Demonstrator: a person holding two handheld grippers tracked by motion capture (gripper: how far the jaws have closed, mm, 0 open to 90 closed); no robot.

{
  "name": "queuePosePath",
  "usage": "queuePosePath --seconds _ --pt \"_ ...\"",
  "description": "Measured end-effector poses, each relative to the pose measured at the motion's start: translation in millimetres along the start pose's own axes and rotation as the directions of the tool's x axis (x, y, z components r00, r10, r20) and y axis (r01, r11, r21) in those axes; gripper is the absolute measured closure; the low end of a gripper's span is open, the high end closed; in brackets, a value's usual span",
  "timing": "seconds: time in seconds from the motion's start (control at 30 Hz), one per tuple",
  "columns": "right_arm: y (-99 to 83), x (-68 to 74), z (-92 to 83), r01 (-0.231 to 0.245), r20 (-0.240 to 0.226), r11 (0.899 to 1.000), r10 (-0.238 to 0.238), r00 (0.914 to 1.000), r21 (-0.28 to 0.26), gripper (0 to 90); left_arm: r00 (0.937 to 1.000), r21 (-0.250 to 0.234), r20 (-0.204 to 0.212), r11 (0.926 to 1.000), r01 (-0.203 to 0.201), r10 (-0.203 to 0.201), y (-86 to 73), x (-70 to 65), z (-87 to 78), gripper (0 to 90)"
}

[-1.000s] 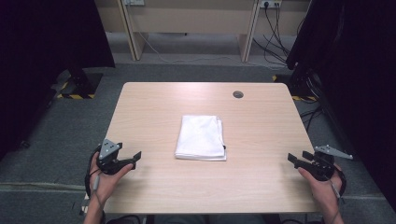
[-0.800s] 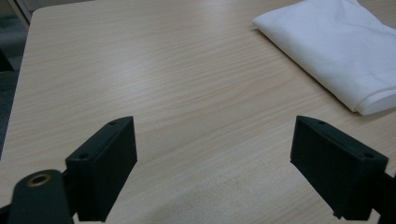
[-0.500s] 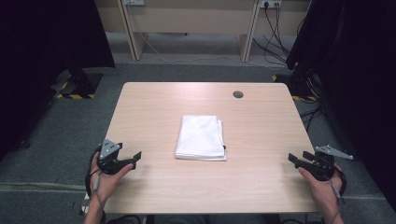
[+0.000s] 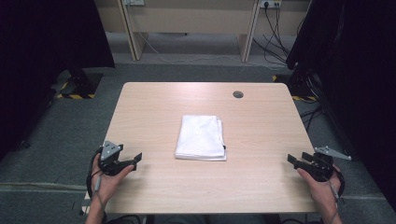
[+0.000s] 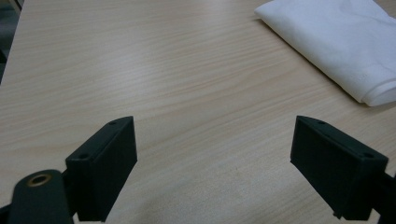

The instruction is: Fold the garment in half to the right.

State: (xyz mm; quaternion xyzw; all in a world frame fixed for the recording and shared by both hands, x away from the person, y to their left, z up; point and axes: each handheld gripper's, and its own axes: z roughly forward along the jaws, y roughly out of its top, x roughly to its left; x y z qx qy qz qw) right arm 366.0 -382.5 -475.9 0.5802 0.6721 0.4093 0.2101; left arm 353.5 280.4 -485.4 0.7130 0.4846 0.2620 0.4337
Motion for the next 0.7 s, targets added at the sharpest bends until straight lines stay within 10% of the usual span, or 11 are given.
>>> queuePosePath --seconds 0.7 --pt "-0.6 -0.6 -0.9 -0.008 -0.003 1.000 0.008 1.0000 -0.003 26.9 0.9998 -0.014 -0.021 0.9999 -0.002 0.002 -0.5 -1.3 -1.0 13.8"
